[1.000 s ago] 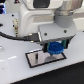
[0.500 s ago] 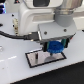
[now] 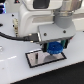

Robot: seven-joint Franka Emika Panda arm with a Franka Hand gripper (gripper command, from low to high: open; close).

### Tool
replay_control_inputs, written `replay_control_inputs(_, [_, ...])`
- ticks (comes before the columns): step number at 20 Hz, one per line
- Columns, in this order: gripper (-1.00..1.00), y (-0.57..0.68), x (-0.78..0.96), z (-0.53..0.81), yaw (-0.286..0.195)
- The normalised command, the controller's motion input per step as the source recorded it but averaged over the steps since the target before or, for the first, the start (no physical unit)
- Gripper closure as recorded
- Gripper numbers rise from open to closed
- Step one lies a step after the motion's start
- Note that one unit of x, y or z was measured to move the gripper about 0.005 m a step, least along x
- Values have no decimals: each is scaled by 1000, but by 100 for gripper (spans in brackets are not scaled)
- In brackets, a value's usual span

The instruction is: Insert the blue gear onto the right peg, followed by the red gear

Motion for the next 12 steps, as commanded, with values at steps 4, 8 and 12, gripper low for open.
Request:
replay_control_inputs(4, [100, -54, 1, -351, 0])
replay_control_inputs(8, [100, -4, 39, 93, 0])
replay_control_inputs(12, [100, 14, 110, 396, 0])
